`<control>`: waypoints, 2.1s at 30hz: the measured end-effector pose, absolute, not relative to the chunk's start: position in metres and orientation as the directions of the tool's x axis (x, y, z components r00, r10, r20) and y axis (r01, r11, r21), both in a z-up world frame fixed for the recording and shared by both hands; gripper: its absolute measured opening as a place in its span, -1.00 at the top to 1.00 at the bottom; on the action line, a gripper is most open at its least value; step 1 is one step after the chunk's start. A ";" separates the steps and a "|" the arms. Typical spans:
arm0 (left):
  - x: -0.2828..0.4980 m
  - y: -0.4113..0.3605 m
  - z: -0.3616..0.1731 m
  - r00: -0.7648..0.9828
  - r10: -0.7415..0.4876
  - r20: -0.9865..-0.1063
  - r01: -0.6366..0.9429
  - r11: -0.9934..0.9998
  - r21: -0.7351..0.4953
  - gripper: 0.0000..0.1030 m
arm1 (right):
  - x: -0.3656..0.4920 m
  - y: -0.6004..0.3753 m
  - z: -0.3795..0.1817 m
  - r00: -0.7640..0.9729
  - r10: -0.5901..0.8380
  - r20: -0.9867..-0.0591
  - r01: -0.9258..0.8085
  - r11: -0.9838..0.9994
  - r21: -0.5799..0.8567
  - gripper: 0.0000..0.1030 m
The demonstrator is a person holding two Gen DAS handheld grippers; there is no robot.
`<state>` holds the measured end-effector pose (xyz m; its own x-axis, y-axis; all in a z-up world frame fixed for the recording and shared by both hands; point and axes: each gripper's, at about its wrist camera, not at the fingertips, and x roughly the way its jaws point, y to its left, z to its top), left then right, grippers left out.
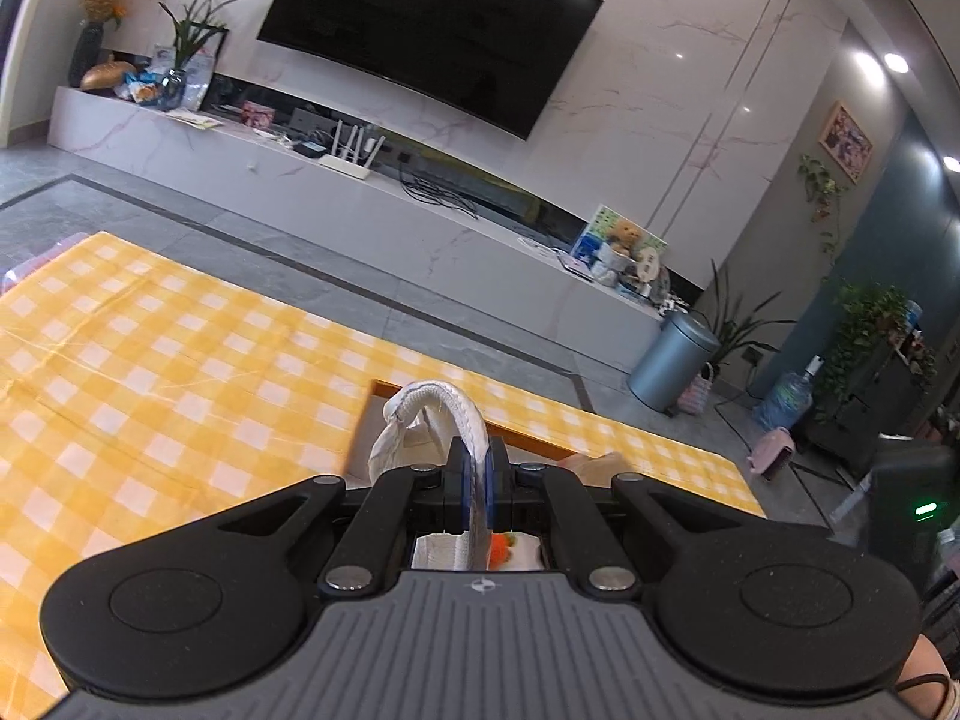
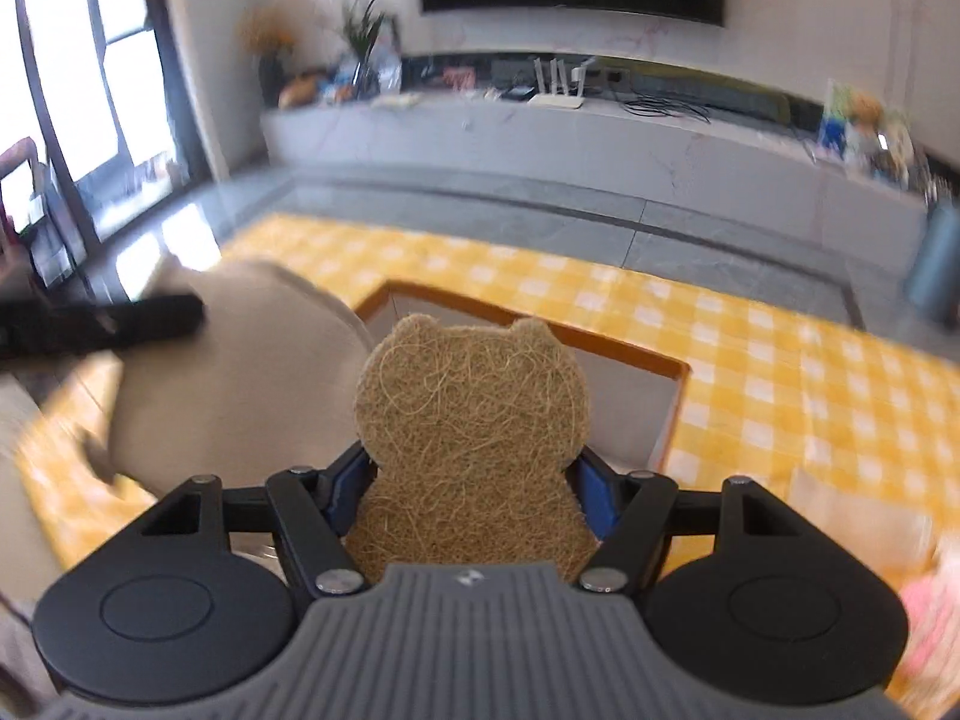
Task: Organize soft objects
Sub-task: 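Lift and carry the cream pad and bear pad over the white box, then release the bear pad from the right gripper while the left lowers the cream pad into the box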
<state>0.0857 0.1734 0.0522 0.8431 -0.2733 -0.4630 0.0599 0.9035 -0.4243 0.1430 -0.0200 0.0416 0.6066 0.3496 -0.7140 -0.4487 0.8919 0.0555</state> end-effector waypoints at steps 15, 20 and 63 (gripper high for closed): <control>0.097 0.182 0.043 0.844 -0.379 -0.379 0.157 0.851 -0.501 0.91 | 0.186 0.034 -0.034 0.543 0.001 -0.840 -0.427 0.861 -0.275 -0.35; 0.110 0.179 0.036 0.841 -0.400 -0.364 0.159 0.827 -0.540 0.91 | 0.167 0.033 -0.021 0.568 0.050 -0.822 -0.483 0.828 -0.283 -0.70; 0.140 0.136 0.026 0.764 -0.061 -0.643 -0.066 0.983 -0.172 -0.80 | 0.118 -0.031 0.030 0.665 0.139 -0.734 -0.391 0.902 -0.183 -0.72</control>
<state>0.1402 0.1357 0.0255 0.7635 -0.0613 -0.6429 -0.0660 0.9829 -0.1721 0.1179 -0.0310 0.0301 0.6648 0.1391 -0.7339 -0.3905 0.9023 -0.1828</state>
